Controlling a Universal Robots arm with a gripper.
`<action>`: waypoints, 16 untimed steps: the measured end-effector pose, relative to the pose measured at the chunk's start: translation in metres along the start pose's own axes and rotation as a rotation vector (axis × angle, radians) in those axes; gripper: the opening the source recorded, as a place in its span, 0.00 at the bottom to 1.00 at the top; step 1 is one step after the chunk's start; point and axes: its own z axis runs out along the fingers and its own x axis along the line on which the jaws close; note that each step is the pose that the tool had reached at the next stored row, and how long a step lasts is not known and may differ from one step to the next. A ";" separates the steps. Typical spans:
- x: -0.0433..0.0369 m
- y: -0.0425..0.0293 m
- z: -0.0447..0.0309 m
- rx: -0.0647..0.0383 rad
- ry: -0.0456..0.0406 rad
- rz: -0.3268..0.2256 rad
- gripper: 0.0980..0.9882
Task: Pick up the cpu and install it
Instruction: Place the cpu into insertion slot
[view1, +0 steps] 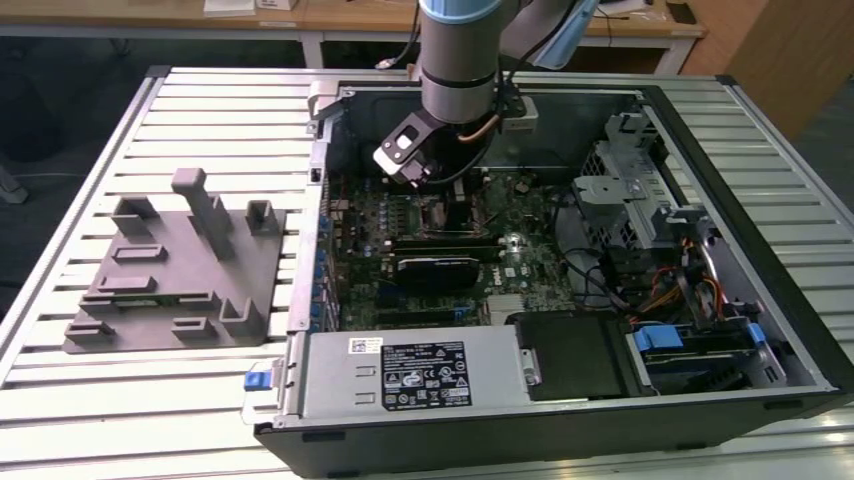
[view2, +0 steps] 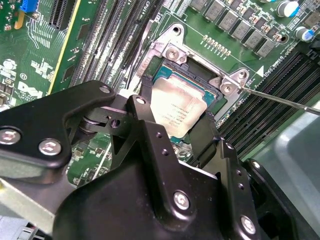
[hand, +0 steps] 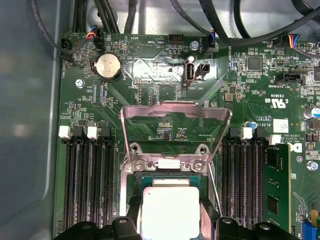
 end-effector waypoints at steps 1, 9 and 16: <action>0.0000 0.0000 0.0000 0.000 0.0000 0.000 0.50; 0.0001 -0.0014 0.0006 0.000 -0.0003 0.001 0.50; 0.0010 -0.0015 0.0009 0.000 -0.0003 0.001 0.50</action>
